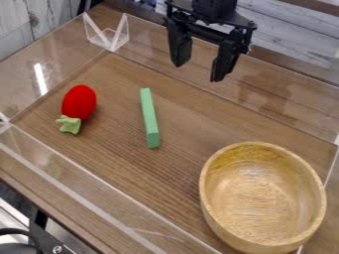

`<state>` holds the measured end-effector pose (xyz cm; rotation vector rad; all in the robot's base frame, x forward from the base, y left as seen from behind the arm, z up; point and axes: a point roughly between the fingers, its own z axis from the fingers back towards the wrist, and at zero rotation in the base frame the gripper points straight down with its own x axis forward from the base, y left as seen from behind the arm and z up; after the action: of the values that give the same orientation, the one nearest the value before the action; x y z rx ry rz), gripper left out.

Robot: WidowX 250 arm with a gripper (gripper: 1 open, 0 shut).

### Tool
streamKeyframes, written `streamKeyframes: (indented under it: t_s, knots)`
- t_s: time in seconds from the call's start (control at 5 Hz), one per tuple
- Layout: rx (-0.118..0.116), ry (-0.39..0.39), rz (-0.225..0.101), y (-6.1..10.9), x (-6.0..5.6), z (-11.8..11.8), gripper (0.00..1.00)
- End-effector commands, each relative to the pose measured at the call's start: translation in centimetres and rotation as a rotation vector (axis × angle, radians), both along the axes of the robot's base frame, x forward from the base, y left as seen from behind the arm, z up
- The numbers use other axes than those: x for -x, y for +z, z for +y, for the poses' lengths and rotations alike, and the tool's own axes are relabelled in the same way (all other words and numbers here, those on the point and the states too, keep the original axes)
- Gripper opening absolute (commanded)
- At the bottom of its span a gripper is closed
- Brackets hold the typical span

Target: Move the red object to the right side of the table

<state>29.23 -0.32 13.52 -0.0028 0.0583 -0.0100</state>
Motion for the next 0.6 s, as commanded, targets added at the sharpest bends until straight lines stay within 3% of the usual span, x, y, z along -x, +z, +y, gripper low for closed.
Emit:
streamKeyframes:
  t_s: [0.0, 0.2, 0.4]
  knots:
    - [0.002, 0.033, 0.033, -0.9, 1.2, 1.1, 1.0]
    - [-0.005, -0.065, 0.029, -2.4, 3.5, 4.1, 1.0]
    - [-0.02, -0.152, -0.002, -3.5, 5.5, 7.8, 1.0]
